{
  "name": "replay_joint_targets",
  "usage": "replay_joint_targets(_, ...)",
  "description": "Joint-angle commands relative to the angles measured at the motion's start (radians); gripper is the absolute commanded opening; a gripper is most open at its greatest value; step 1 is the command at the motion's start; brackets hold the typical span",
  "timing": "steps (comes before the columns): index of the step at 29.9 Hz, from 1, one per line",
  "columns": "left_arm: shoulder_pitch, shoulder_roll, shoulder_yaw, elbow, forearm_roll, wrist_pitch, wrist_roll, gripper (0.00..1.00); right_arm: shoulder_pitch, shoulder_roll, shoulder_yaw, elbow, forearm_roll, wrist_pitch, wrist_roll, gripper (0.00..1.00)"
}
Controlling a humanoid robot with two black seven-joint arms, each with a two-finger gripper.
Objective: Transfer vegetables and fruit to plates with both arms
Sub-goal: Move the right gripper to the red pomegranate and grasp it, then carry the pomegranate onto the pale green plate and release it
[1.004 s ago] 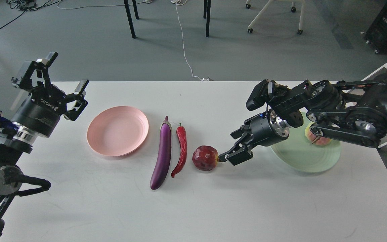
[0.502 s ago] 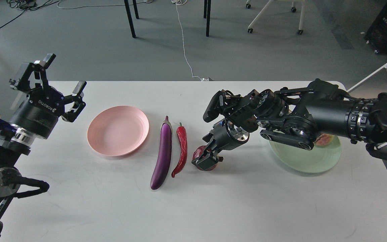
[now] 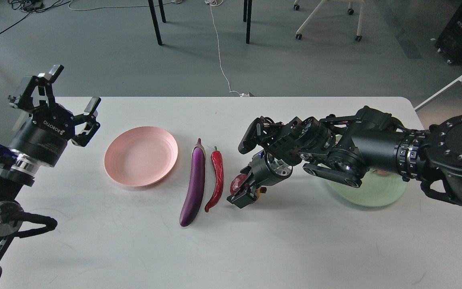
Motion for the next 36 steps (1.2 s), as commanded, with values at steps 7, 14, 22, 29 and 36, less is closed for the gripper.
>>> replay_joint_targets(7,0.005,0.001,-0.006,0.0,0.0,-0.001,0.002,1.0,0.001,-0.007,-0.004,0.001,-0.001,0.006,0.0,0.39)
replay_joint_targets(14,0.005,0.026,-0.012,0.0,0.0,-0.003,0.003,1.0,0.067,-0.14,-0.011,0.09,-0.001,0.005,0.0,0.38)
replay_joint_targets(22,0.005,0.037,-0.004,-0.002,0.006,-0.023,0.003,1.0,0.15,-0.449,-0.008,0.242,-0.007,0.003,0.0,0.4)
replay_joint_targets(29,0.001,0.032,0.003,-0.008,0.008,-0.021,0.005,1.0,0.128,-0.63,-0.009,0.311,-0.029,0.002,0.0,0.4)
replay_joint_targets(36,0.001,0.034,0.005,-0.012,0.014,-0.017,0.008,1.0,0.049,-0.684,-0.009,0.276,-0.029,-0.037,0.0,0.42)
